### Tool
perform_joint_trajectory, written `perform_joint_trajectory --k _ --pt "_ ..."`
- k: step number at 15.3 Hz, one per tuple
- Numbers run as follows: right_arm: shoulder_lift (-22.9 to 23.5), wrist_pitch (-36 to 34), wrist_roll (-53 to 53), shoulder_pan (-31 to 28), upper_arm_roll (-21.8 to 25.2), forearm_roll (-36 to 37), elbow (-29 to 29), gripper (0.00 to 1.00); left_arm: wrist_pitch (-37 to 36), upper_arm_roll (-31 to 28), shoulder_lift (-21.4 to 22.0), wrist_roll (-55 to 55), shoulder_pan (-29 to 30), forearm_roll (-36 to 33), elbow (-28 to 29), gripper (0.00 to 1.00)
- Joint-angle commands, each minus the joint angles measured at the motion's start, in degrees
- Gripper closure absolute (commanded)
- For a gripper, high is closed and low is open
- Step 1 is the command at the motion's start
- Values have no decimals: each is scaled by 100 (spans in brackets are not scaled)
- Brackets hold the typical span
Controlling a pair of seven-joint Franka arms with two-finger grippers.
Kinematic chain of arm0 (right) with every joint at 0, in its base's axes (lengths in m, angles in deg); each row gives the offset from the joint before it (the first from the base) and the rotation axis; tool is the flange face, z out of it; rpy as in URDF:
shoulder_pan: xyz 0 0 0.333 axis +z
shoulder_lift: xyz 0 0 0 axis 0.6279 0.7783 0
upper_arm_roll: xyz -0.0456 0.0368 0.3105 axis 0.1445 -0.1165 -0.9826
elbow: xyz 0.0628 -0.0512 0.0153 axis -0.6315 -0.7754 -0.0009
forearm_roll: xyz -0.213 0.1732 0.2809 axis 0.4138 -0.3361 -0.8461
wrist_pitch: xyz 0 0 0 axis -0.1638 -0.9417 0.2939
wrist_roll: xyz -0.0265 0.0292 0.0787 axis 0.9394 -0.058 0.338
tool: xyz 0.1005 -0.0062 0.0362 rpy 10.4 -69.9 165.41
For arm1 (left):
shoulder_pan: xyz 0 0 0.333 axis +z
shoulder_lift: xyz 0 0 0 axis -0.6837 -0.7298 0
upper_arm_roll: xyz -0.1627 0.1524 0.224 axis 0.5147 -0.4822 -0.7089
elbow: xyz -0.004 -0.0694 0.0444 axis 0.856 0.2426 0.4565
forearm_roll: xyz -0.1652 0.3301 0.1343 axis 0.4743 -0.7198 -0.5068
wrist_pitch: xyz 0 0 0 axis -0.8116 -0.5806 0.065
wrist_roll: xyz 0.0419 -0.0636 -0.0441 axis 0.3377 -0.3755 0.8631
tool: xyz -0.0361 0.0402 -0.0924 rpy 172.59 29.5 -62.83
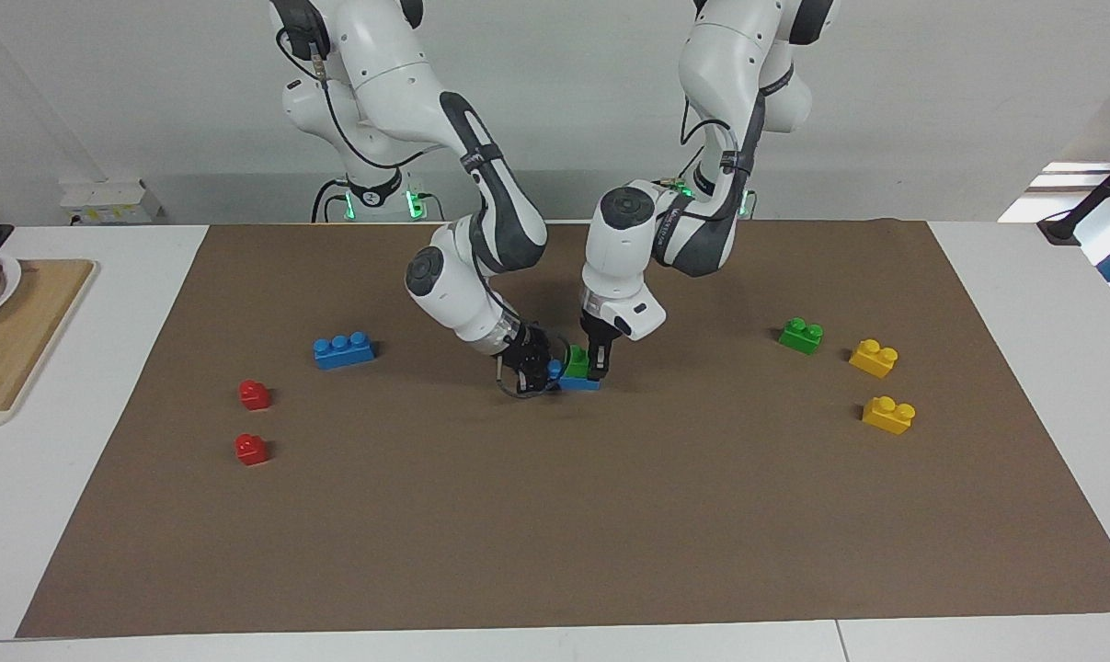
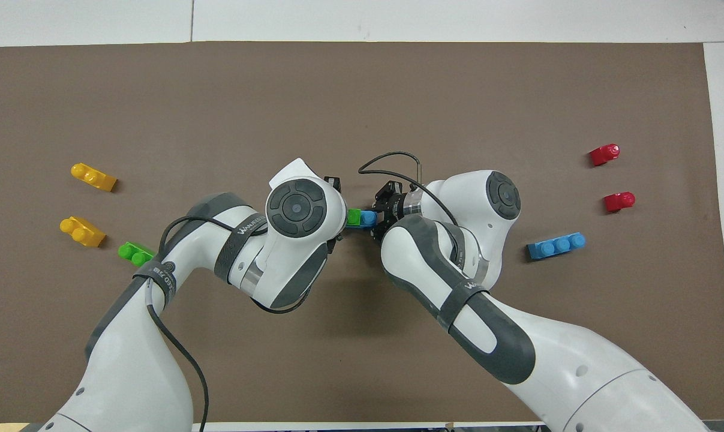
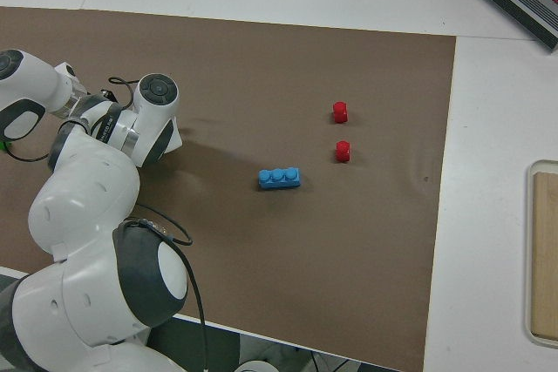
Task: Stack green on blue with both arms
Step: 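Open both grippers and lift them away from the stacked bricks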
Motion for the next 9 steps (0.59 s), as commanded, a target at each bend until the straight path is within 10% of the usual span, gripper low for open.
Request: perform_joint_trajectory --k 1,4,5,6,9 --pt "104 259 -304 -2 18 -204 -157 100 -7 -87 50 -118 2 -77 8 0" --pt "96 259 -296 6 18 -248 -157 98 -402 -87 401 -301 177 -77 8 0" --pt "96 259 -296 6 18 -248 -157 52 -552 -87 568 -346 291 -77 8 0" --pt "96 259 -287 6 18 -257 -148 28 -701 -87 700 -416 379 -77 -1 0" --pt "96 215 -269 -29 27 -257 -78 10 -1062 -87 1113 -933 669 -68 -1 0"
